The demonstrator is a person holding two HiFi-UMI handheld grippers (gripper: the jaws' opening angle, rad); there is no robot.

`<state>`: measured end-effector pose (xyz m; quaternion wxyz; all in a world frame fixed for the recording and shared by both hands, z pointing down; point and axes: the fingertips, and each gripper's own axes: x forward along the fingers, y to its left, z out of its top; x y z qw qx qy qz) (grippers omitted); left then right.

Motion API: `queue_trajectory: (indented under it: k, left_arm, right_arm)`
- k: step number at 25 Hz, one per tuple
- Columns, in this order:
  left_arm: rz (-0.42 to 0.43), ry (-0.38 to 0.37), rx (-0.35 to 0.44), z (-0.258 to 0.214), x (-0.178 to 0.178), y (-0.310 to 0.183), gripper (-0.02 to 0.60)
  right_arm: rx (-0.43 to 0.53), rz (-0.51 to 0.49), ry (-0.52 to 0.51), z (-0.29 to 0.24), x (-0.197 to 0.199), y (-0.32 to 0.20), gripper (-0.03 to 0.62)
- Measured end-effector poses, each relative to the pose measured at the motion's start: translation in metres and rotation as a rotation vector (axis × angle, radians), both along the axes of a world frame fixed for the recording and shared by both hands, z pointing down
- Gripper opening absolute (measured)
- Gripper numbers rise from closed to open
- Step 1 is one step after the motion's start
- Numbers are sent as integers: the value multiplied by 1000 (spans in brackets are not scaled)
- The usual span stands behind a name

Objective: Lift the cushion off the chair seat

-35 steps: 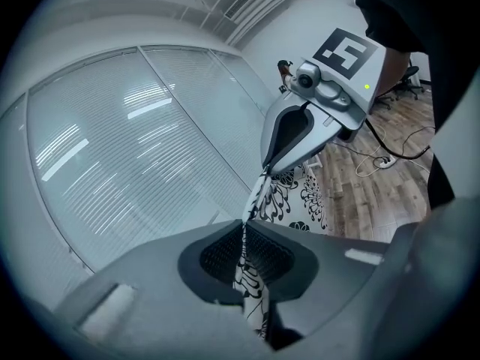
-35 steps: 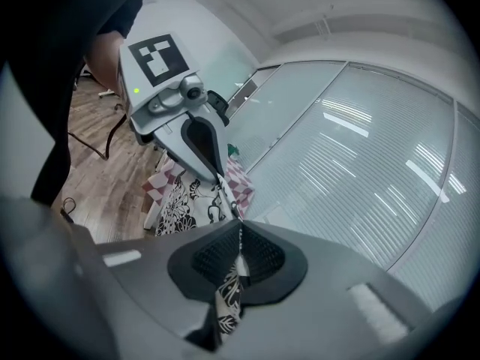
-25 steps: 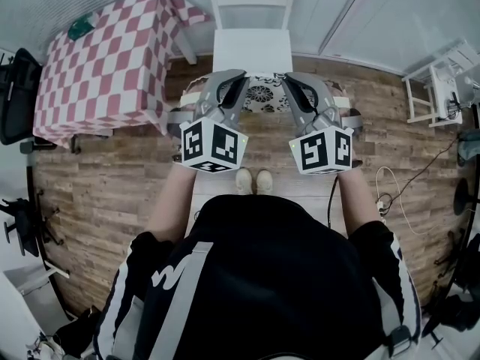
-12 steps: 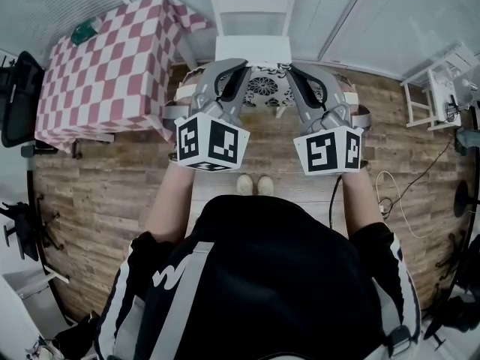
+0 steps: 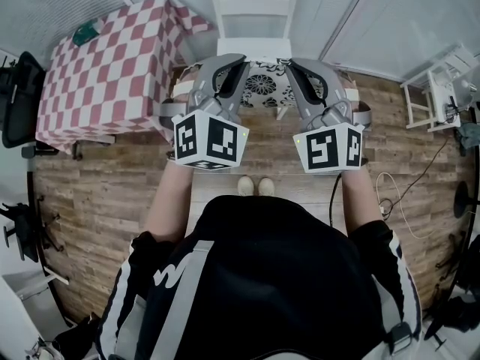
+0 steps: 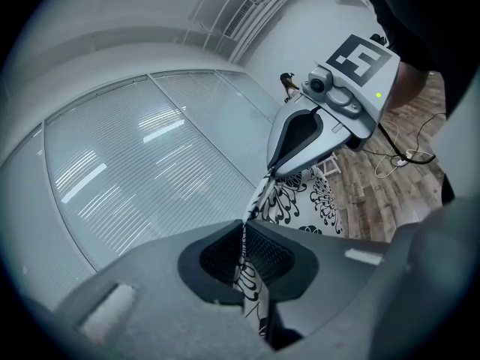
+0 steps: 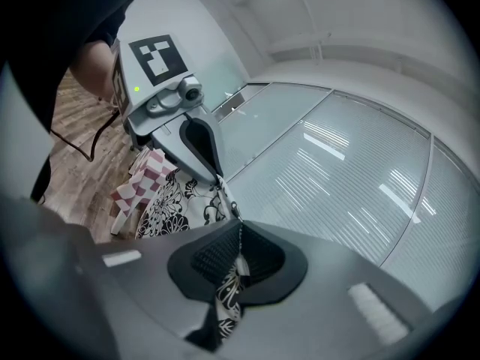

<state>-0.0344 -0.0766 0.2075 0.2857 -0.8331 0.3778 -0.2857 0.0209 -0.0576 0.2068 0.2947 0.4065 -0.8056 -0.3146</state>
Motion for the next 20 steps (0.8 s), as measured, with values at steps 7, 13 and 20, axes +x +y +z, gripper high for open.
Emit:
queue_trajectory:
  k: [7,13,20]
  left_arm:
    - [-10,10,-2,0,-2,-3,14]
    - [-18,10,-5,3,-4,-7,14]
    - [-18,12,-11,6,-2,-8,14]
  right_arm:
    - [-3,-3,-4,1,-2,-2,8]
    - [-9,-1,-11,4,-4,-6,8]
    - [-2,4,-2,7,-1,-8,6]
